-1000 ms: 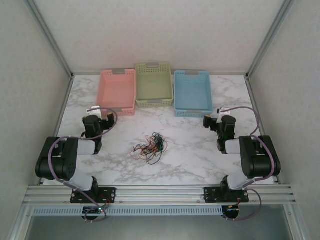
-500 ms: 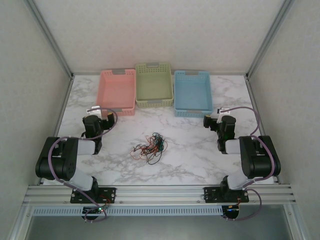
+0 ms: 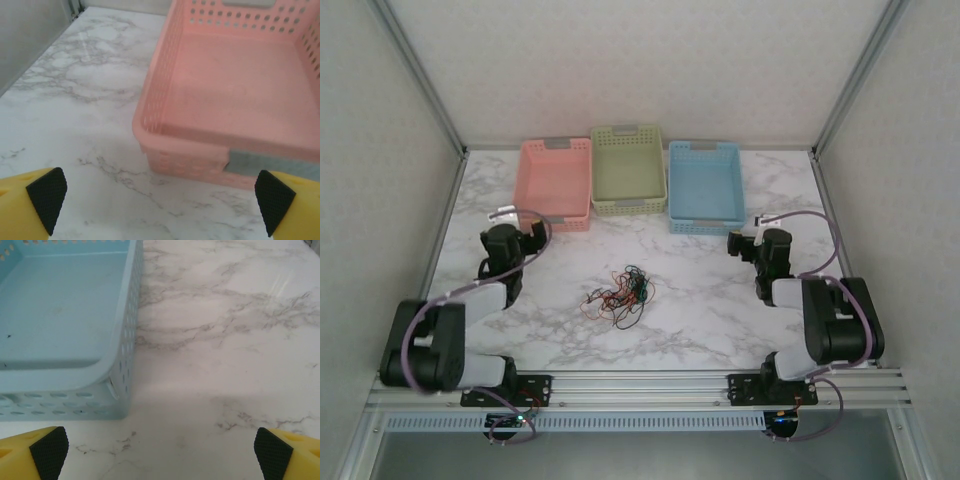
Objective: Untangle the cables
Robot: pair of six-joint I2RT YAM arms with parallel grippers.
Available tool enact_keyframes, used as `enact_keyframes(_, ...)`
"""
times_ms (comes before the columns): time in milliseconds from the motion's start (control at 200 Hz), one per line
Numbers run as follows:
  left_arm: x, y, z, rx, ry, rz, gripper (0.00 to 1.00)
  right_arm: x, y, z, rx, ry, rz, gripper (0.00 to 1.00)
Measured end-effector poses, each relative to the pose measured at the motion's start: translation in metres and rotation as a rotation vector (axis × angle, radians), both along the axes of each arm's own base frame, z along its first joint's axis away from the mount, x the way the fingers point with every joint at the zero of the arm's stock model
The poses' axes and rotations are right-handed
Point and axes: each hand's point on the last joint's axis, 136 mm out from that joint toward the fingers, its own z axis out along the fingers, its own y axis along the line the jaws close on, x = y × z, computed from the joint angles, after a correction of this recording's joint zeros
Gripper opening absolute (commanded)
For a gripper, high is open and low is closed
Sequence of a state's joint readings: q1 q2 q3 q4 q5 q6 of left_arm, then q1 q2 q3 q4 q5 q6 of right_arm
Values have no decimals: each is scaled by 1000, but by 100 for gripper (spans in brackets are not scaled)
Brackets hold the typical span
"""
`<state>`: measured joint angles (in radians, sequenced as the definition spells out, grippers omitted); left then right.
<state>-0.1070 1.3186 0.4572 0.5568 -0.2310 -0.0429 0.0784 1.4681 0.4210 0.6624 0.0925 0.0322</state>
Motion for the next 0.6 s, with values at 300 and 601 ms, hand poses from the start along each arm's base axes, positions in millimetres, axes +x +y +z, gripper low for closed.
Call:
enact_keyframes(300, -25, 1, 98, -334, -134, 98, 100, -29, -8, 157, 196, -284, -115, 99)
enact_keyframes(601, -71, -65, 74, -604, 168, -103, 98, -69, 18, 119, 597, 12, -184, 79)
